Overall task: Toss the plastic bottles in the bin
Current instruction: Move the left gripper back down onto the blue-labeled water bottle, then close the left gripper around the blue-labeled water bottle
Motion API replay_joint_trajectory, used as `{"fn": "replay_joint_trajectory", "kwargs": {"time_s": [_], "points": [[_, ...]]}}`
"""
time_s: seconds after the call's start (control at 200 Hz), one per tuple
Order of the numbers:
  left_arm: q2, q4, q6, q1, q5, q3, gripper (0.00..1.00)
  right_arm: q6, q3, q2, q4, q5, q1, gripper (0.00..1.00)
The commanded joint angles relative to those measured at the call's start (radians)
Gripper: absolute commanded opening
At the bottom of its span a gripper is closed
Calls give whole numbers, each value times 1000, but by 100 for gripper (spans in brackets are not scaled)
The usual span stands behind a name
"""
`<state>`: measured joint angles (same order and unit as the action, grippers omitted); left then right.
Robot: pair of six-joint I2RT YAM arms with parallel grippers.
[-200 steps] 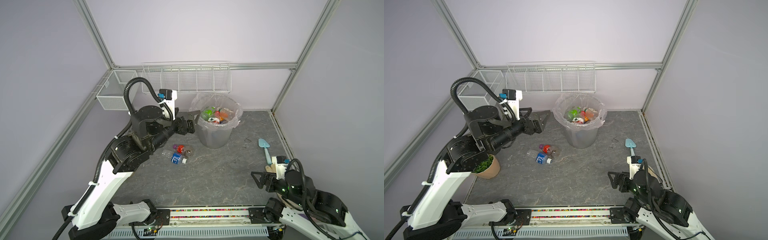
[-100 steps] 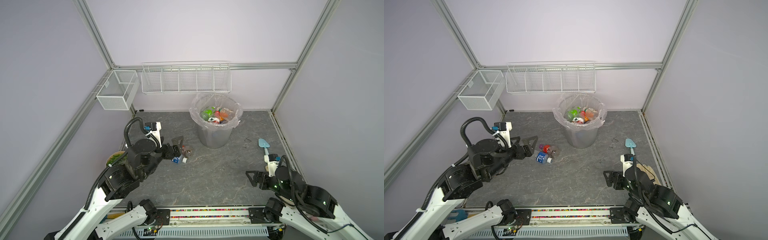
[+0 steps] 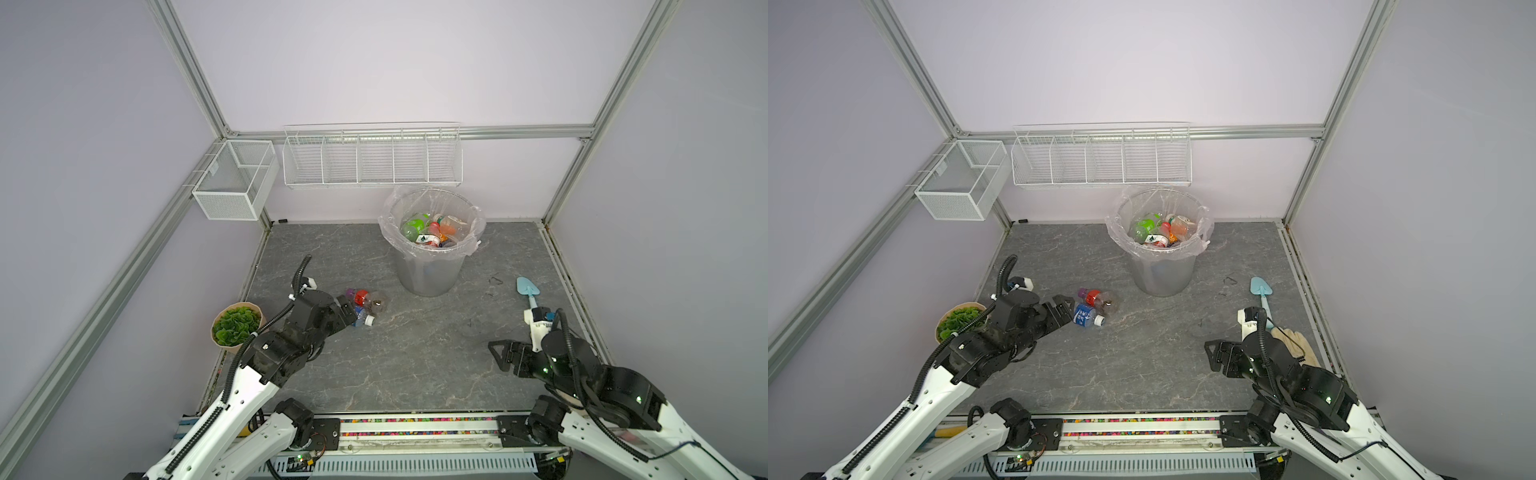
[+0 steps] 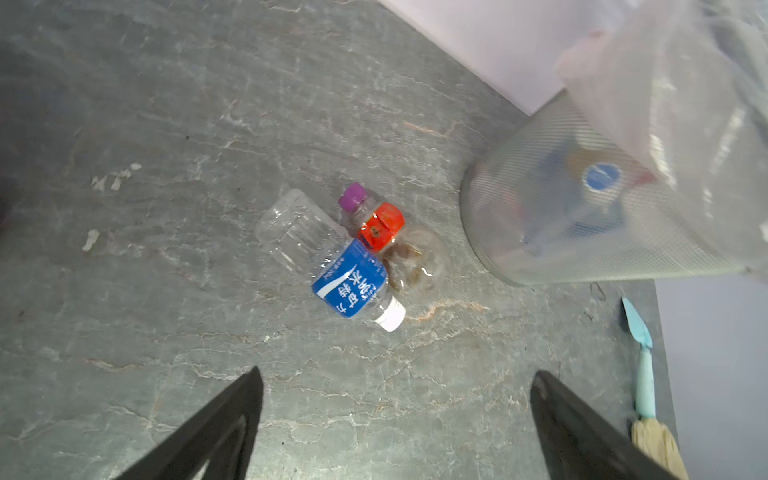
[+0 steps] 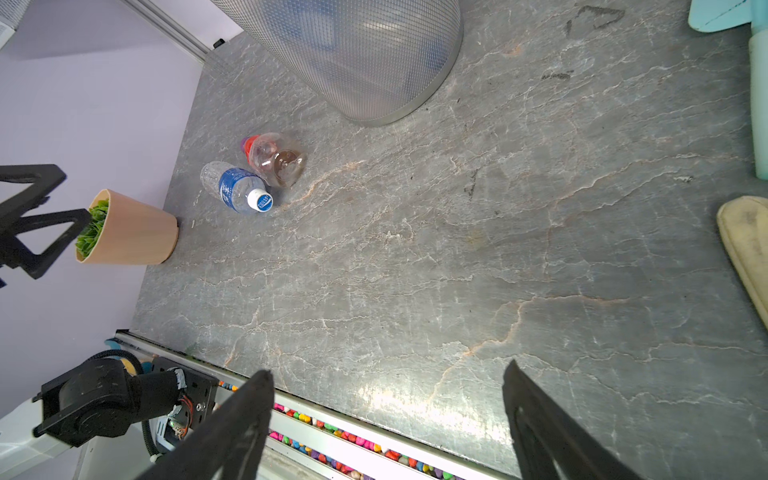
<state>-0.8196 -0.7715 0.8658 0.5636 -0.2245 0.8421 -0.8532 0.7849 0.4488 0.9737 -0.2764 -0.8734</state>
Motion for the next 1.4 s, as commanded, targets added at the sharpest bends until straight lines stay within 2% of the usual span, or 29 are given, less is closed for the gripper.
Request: {"fn": "replay_joint_trajectory", "kwargs": {"time_s": [0.0, 0.155, 0.44, 0.93, 1.165, 1.31, 1.395], "points": [[-55, 12, 120, -55, 81, -28, 99, -33, -12, -8, 29, -21, -6, 88], [-129, 3, 187, -65, 21, -28, 99, -40, -18, -17, 33, -23, -6, 89], [-266, 25, 296, -123, 54, -13, 99, -41, -20, -5, 29, -24, -5, 88], [-530, 121, 327, -198, 165, 65, 99, -44, -28, -27, 46, -38, -7, 88], [-703, 9, 351, -209, 158, 188, 99, -45, -29, -35, 52, -45, -6, 88], [-836, -52, 333, -220, 214, 275, 100, -46, -27, -29, 51, -44, -6, 88], [-873, -27, 336, -219, 243, 262, 98, -45, -24, -28, 52, -48, -6, 88]]}}
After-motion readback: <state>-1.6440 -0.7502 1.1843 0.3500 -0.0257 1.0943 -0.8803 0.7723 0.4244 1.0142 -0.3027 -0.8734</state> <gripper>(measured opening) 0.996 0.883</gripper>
